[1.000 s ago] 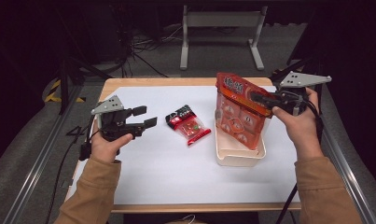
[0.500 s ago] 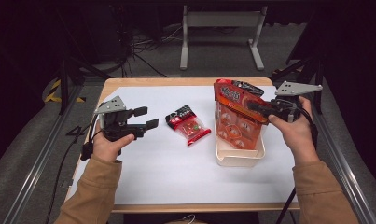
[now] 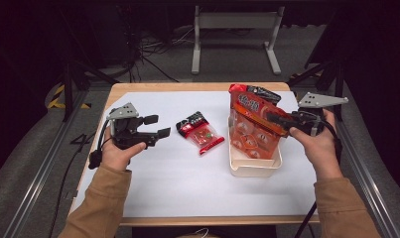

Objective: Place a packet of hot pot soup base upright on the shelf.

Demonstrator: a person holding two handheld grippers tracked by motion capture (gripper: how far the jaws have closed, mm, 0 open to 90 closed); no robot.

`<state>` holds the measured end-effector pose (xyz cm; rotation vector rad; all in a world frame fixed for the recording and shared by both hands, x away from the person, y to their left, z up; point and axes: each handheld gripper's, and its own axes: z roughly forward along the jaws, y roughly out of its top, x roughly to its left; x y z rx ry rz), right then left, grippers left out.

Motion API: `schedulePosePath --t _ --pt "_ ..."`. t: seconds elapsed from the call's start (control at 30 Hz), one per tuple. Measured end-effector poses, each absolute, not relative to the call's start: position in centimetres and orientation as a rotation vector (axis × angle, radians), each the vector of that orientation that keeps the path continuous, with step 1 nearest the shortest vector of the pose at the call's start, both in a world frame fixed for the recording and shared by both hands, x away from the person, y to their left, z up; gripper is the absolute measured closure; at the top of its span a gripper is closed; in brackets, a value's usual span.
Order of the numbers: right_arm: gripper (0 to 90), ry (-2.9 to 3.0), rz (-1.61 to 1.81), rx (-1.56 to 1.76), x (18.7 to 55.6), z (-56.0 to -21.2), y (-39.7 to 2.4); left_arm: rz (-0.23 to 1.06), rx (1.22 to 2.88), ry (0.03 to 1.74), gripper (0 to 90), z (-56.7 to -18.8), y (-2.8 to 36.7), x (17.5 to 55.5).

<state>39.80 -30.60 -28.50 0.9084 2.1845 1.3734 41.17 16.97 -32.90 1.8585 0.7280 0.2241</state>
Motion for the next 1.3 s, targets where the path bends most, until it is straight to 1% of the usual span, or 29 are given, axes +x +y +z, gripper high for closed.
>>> schedulePosePath --t 0.3,0.37,0.5,0.7,0.8,0.97,1.3 --pt "88.7 2.166 1.379 0.917 39.1 -28.8 -31.0 0.224 1.871 0.724 29.3 -33.2 16.5 41.8" --pt "85.5 2.153 1.375 0.917 39.0 -28.8 -31.0 0.22 1.872 0.729 29.2 -33.3 16.5 42.0" --pt "73.2 2.105 1.43 0.945 38.6 -28.5 -31.3 0.238 1.882 0.733 29.1 -33.5 16.6 42.2" --pt "58.6 2.041 1.474 0.96 37.9 -28.0 -32.1 0.23 1.878 0.745 29.0 -33.6 16.5 42.4" --pt "52.7 2.029 1.483 0.963 37.4 -28.0 -32.5 0.228 1.877 0.748 29.0 -33.6 16.5 42.5" --pt "47.4 2.007 1.492 0.983 36.5 -28.0 -33.3 0.234 1.876 0.755 28.7 -33.7 16.6 42.7" --pt "44.3 1.962 1.449 0.987 34.4 -28.0 -35.5 0.278 1.896 0.76 28.1 -33.8 16.5 43.0"
